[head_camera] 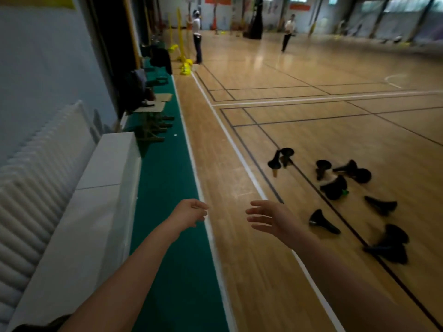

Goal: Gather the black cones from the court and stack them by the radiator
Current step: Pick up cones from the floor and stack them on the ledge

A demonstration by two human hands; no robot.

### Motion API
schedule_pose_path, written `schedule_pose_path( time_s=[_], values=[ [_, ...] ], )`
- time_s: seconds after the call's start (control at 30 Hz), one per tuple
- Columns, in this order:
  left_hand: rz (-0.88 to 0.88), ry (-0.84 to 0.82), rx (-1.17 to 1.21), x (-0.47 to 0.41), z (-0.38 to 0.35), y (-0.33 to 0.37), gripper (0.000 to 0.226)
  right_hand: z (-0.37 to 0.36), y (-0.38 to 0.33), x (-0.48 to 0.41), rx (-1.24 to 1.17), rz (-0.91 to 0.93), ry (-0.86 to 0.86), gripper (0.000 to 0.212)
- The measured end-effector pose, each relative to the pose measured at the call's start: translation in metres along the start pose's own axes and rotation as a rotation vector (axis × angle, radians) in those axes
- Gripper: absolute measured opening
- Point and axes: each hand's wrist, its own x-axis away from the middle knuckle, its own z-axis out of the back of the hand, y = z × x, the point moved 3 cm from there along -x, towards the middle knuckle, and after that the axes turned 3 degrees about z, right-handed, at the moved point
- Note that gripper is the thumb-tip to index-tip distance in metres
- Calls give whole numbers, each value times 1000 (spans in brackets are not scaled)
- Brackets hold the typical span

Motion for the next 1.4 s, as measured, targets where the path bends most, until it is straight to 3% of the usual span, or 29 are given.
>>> schedule_pose_path(
  time_s=[0.27,0.53,1.03,1.4],
  values=[
    [-38,-152,-46,-19,-144,71,11,147,-7,21,-53,31,175,26],
    [-68,-297,-160,-35,-235,102,13,234,3,46,-144,14,380,24],
    [-174,-551,-290,-103,-314,162,13,293,-6,49,-299,-32,706,24],
    [-224,-682,-360,-149,-361,202,15,327,-28,25,-358,-41,805,27]
  ],
)
